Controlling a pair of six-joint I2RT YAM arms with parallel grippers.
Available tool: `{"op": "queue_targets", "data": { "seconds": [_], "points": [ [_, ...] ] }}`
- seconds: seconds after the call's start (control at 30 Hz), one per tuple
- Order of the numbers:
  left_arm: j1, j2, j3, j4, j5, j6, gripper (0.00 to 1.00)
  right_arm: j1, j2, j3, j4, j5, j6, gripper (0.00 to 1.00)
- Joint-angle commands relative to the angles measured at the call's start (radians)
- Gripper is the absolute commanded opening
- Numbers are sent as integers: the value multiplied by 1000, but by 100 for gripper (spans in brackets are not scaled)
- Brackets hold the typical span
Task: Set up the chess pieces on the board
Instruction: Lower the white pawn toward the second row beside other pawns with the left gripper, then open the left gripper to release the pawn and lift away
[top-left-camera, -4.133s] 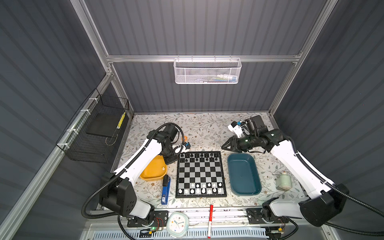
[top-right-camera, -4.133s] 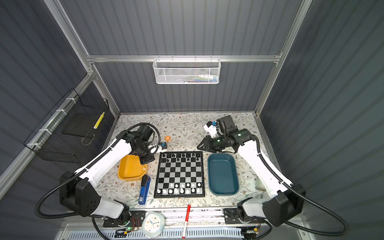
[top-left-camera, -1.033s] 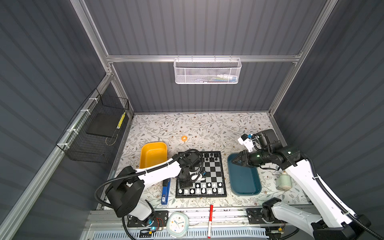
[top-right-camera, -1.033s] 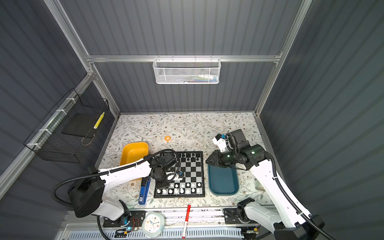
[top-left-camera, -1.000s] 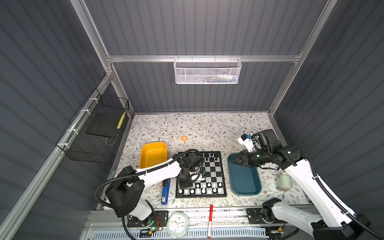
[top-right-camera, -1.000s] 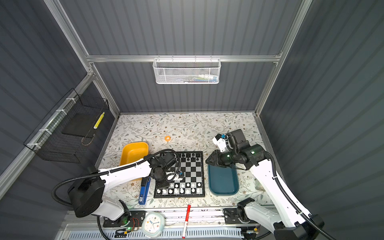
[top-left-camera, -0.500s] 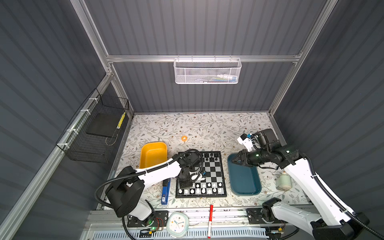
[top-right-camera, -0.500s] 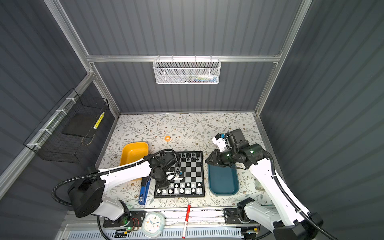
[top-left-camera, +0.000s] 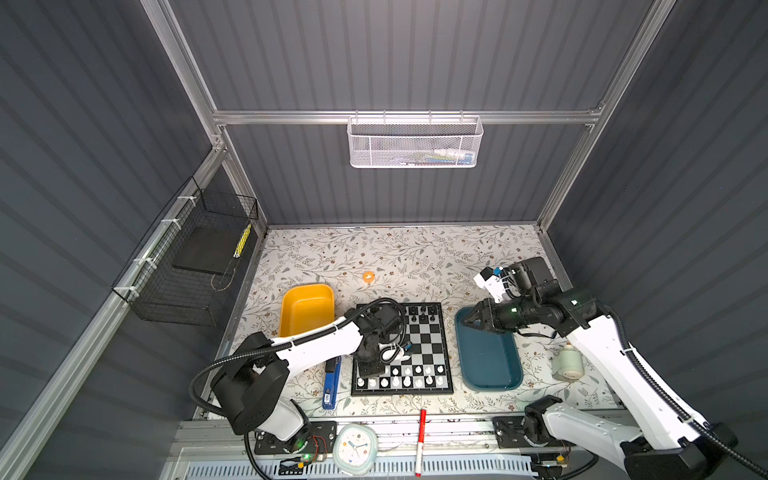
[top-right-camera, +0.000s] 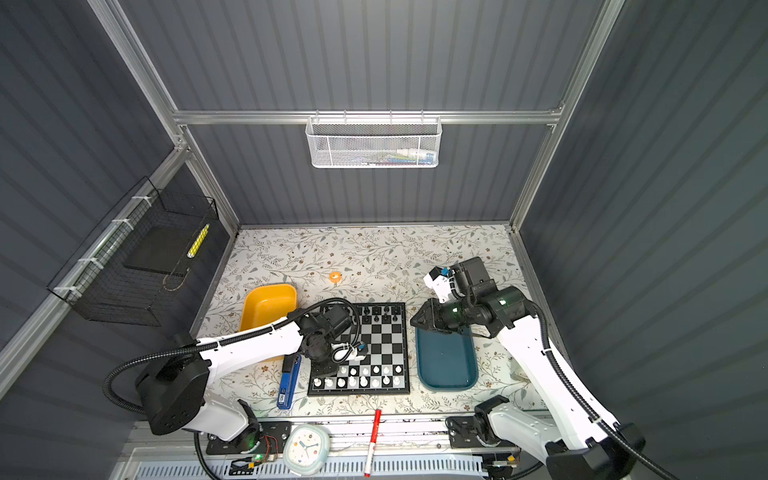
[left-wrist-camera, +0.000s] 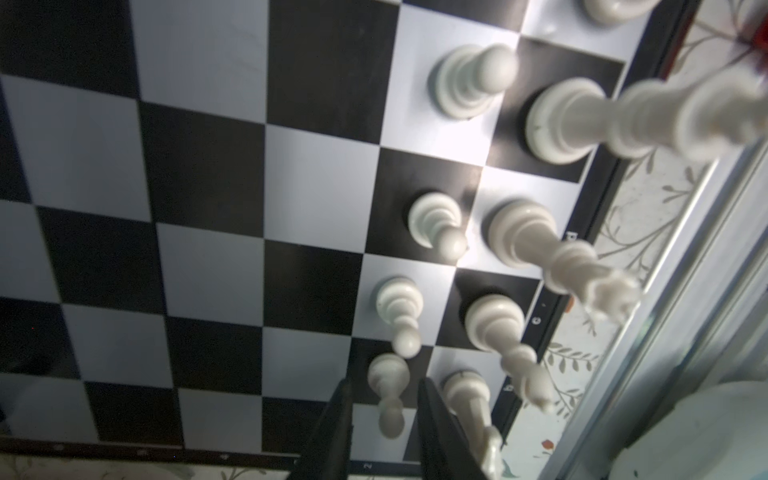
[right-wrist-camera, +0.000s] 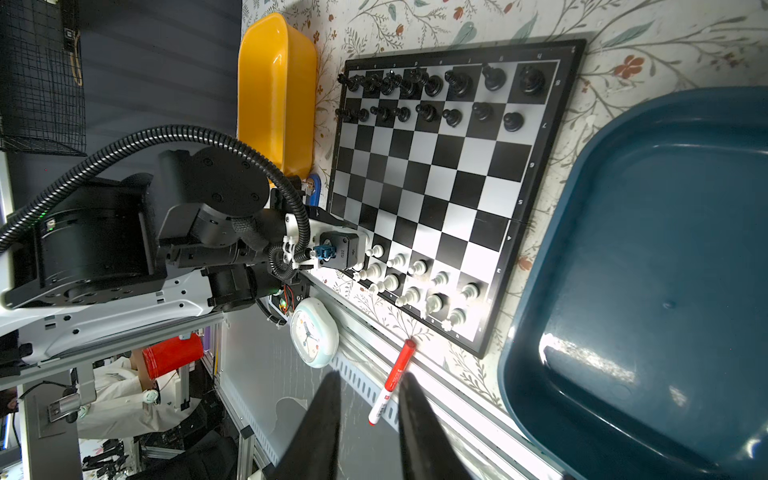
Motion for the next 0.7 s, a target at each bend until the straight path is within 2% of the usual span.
{"op": "queue_targets", "data": {
  "seconds": [0.0,0.67],
  "points": [
    [-8,-8,28,-15,-4,-12,29,-3,10,11,2,-7,-15,28],
    [-8,-17,63,-70,20,7,29,-2,23,24,-7,-10,-30,28]
  ]
}}
